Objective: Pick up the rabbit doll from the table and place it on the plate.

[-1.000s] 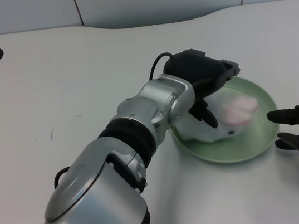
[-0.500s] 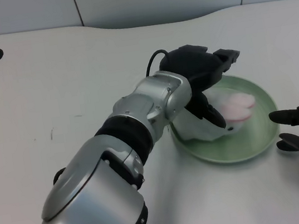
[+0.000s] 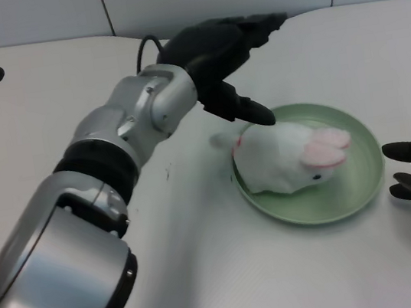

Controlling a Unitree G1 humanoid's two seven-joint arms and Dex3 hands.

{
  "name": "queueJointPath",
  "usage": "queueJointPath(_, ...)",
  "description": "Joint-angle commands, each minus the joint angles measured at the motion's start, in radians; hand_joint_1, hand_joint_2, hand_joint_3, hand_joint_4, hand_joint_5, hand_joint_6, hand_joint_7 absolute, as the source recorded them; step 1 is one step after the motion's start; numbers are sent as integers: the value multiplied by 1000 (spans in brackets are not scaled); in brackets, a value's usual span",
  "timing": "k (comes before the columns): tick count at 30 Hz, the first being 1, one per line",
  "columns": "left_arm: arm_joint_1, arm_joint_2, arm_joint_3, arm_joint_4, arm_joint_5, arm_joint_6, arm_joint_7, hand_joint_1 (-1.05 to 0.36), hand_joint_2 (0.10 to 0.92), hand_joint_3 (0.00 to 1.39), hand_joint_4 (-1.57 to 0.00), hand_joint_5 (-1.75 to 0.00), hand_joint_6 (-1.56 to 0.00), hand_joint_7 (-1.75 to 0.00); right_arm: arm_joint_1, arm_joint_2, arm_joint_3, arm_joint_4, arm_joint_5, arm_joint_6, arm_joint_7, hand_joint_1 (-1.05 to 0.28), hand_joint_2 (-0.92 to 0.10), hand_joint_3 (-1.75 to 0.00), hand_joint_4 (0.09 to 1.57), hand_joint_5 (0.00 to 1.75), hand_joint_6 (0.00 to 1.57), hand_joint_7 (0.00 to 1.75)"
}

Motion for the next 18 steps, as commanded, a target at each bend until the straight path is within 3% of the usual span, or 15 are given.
queueJointPath(1,40,68,27,-20,-25,-62,2,-906,921,178,-188,-117,-195,-90,0,-7,-26,23,22,-14,-3,-435,-921,-123,1127,11,869,6)
queueJointPath(3,61,90,51,-30,-50,-97,-2,-847,921,165,-261,-170,-259,-116,1,-7,-30,33,23,-29,-5,-440,-921,-119,1127,11,871,7)
queueJointPath(5,96,111,78,-45,-79,-137,9,-763,921,174,-346,-285,-345,-143,5,-2,-35,31,29,-28,-11,-447,-921,-112,1128,11,879,9)
queueJointPath(7,137,121,122,-62,-125,-173,17,-699,921,173,-315,-637,-432,-163,7,1,-37,27,35,-23,-14,-446,-921,-103,1136,15,883,10)
queueJointPath(8,157,123,145,-69,-151,-187,18,-626,921,140,-351,-922,-528,-204,8,1,-37,25,36,-19,-15,-443,-921,-97,1142,17,885,10)
queueJointPath(10,198,118,206,-83,-227,-212,-20,-588,921,124,-362,-1085,-578,-226,10,2,-35,21,34,-14,-21,-440,-921,-92,1145,18,886,9)
queueJointPath(11,224,112,244,-92,-282,-224,-60,-503,921,123,-395,-1230,-633,-271,10,2,-33,20,30,-13,-26,-440,-921,-91,1146,19,888,10)
queueJointPath(13,280,105,304,-115,-371,-241,-124,-447,921,127,-408,-1346,-662,-311,10,4,-31,18,25,-12,-33,-443,-921,-90,1147,19,890,10)
queueJointPath(15,358,106,349,-150,-443,-253,-175,-423,921,257,-405,-1587,-587,-627,13,7,-28,11,21,-11,-40,-441,-921,-88,1151,20,897,12)
queueJointPath(18,454,103,397,-203,-510,-228,-205,-445,921,329,-400,-1717,-510,-846,15,11,-26,2,26,-9,-40,-435,-921,-86,1150,19,903,12)
